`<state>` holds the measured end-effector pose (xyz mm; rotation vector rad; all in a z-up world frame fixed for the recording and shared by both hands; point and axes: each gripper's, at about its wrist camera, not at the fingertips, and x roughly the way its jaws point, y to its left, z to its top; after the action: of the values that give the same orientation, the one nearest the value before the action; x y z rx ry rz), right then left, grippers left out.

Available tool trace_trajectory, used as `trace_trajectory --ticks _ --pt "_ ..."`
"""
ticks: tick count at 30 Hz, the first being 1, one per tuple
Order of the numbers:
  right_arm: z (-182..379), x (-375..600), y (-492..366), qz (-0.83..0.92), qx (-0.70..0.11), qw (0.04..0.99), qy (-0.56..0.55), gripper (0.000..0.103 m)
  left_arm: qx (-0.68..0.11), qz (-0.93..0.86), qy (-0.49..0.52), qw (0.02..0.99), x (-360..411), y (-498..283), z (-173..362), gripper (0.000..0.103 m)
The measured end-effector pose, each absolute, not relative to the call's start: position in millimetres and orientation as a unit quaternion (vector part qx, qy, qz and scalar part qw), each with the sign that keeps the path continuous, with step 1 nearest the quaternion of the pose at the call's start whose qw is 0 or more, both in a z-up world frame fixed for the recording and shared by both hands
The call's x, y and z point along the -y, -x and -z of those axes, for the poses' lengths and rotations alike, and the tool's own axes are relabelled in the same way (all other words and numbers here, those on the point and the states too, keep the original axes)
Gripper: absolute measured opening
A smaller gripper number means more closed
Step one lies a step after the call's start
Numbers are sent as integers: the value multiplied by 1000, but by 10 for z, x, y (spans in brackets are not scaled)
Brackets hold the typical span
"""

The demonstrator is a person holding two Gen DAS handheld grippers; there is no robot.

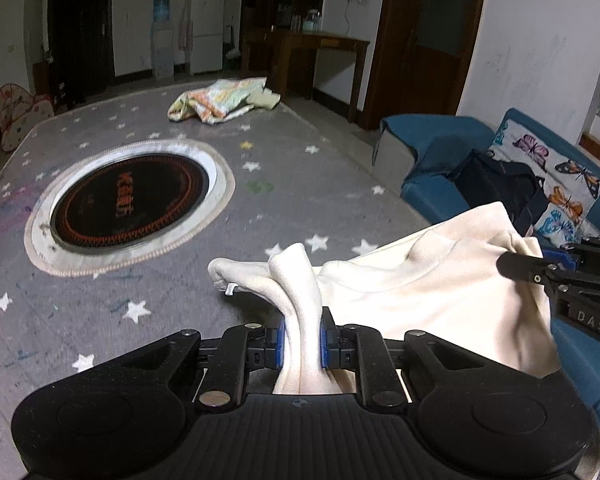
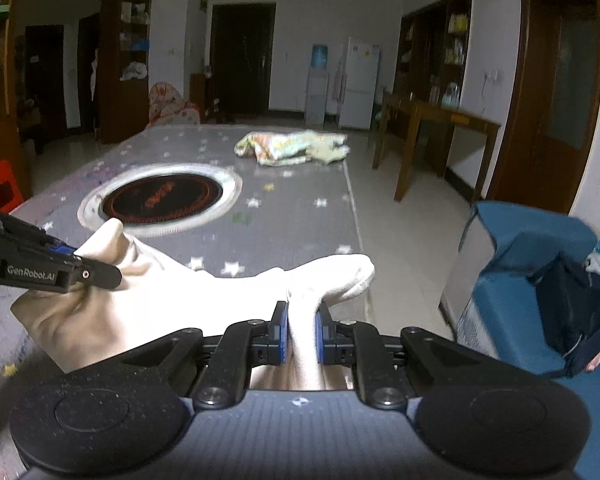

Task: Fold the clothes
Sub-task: 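Lift the held sweatshirt off the table with both grippers, then lay the sweatshirt back on the table and open both grippers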

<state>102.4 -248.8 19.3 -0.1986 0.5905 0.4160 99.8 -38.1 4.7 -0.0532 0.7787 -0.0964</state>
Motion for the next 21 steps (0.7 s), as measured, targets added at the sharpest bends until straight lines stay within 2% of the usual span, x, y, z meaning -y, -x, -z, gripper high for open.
trace_trajectory --ticks 8,13,15,17,19,20,21 --pt "67 2483 -1123 -198 -322 921 93 14 -397 34 21 917 326 -1019 112 22" --pt "104 2518 -1151 -191 -333 919 94 20 -404 27 14 914 314 -1031 179 26" --pt "73 2533 -1144 -189 -329 921 91 21 -405 24 11 914 313 -1031 189 28" --pt "28 2522 -1119 -188 -319 924 94 22 -405 21 7 914 311 -1031 198 36" --pt "-31 2488 -1097 -190 -308 927 98 27 -407 19 7 913 304 -1036 210 37" --pt "-56 2467 -1086 -191 -303 928 97 35 -407 19 6 913 304 -1036 214 39" --pt "-81 2447 -1076 -193 -298 930 97 37 -407 19 6 913 306 -1033 216 40"
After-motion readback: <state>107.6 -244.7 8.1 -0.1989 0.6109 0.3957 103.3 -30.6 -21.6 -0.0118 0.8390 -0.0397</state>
